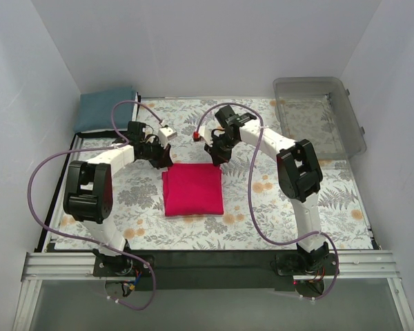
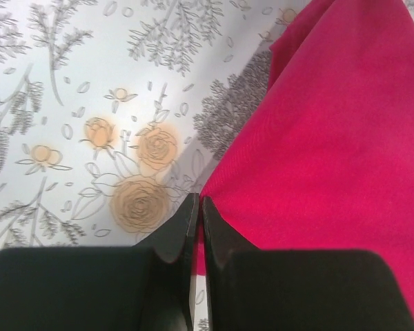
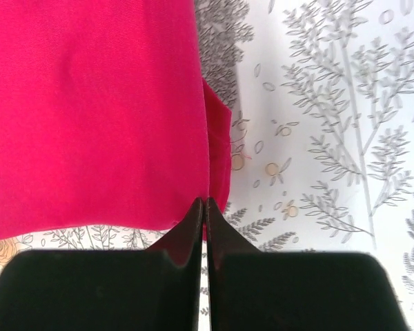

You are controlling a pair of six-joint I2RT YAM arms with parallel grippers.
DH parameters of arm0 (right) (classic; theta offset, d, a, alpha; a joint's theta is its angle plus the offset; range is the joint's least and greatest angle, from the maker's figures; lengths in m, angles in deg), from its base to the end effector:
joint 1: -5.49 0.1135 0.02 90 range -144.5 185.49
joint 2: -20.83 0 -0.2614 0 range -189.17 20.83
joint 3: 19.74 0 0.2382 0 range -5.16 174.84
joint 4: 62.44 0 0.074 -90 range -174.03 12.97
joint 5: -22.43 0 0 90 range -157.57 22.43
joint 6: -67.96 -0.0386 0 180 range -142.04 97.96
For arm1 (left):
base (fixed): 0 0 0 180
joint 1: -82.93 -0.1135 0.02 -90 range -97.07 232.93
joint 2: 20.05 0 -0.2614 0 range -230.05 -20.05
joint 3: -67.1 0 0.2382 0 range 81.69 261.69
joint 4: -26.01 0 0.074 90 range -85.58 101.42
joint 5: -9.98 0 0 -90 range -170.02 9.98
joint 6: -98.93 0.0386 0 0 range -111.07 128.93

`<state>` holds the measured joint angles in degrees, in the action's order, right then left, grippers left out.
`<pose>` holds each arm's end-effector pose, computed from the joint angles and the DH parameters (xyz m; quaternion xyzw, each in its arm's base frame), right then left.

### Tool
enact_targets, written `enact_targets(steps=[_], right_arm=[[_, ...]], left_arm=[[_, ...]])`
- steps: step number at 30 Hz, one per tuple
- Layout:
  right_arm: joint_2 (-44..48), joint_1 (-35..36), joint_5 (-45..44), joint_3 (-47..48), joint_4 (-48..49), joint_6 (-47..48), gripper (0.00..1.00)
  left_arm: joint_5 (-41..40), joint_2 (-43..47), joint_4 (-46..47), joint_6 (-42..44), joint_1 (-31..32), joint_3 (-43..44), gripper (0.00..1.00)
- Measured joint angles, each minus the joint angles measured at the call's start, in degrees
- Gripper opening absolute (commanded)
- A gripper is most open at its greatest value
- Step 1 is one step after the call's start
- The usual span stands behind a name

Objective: Fold and stack the t-shirts
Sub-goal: Fold the tshirt

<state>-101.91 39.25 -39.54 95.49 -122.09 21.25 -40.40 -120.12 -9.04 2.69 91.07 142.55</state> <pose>0.3553 0.2593 0.2026 -0.6299 0.7142 0.2206 0.2112 0.3278 -0.0717 0.1821 0.1037 0.9065 -0.3553 0.2032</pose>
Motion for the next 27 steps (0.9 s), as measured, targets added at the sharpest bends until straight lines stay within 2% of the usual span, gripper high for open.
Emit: enact_targets(steps=[5,6,7,8,10,12,13,14,15,16,17,21,24,27], right_arm=[[-2.8,0.0,-1.2,4.6,0.2,-1.2,0.03],[-4.1,0.0,-1.7,5.9,0.3,-1.6,0.09],[-5.3,0.0,-2.1,6.9,0.5,-2.2,0.24],[-6.5,-0.1,-2.7,7.8,0.5,-3.0,0.27],[-8.3,-0.4,-3.9,9.0,0.7,-4.3,0.47],[-9.0,-1.2,-4.9,9.9,0.5,-5.9,0.60],[-9.1,-1.8,-5.2,10.4,0.4,-6.9,0.66],[-9.0,-2.4,-5.2,11.3,0.2,-7.7,0.80],[-8.6,-3.2,-5.2,12.2,0.3,-9.3,0.98],[-7.9,-4.1,-4.7,12.5,0.7,-10.9,0.98],[-6.7,-5.0,-3.6,12.5,0.9,-12.2,0.98],[1.3,-8.7,4.9,10.0,3.0,-20.9,0.98],[7.8,-9.8,13.4,4.6,7.5,-30.4,0.98],[9.7,-8.9,20.5,-0.8,13.6,-40.6,0.98]], left_arm=[[-0.4,-3.9,0.5,0.4,-1.6,3.0,0.00],[-0.6,-5.0,0.8,0.4,-1.8,3.3,0.11],[-0.8,-6.4,0.9,0.3,-2.0,3.8,0.15],[-1.2,-7.6,1.0,0.0,-2.2,4.2,0.18],[-1.7,-9.3,0.7,-1.5,-2.7,5.5,0.25],[-1.7,-9.9,0.4,-4.1,-3.5,7.4,0.28],[-1.4,-9.9,0.3,-5.6,-4.2,8.6,0.46],[-0.2,-9.6,0.3,-7.1,-5.2,9.9,0.57],[1.0,-8.9,0.4,-8.8,-6.3,10.9,0.68],[2.3,-7.4,0.7,-10.5,-7.7,11.2,0.85],[3.6,-5.4,0.8,-12.3,-8.8,11.0,0.89],[10.7,6.7,1.5,-22.2,-11.7,6.9,0.92],[16.5,13.6,3.8,-30.0,-9.6,2.4,0.93],[20.1,15.7,7.0,-37.9,-6.3,-3.1,0.94]])
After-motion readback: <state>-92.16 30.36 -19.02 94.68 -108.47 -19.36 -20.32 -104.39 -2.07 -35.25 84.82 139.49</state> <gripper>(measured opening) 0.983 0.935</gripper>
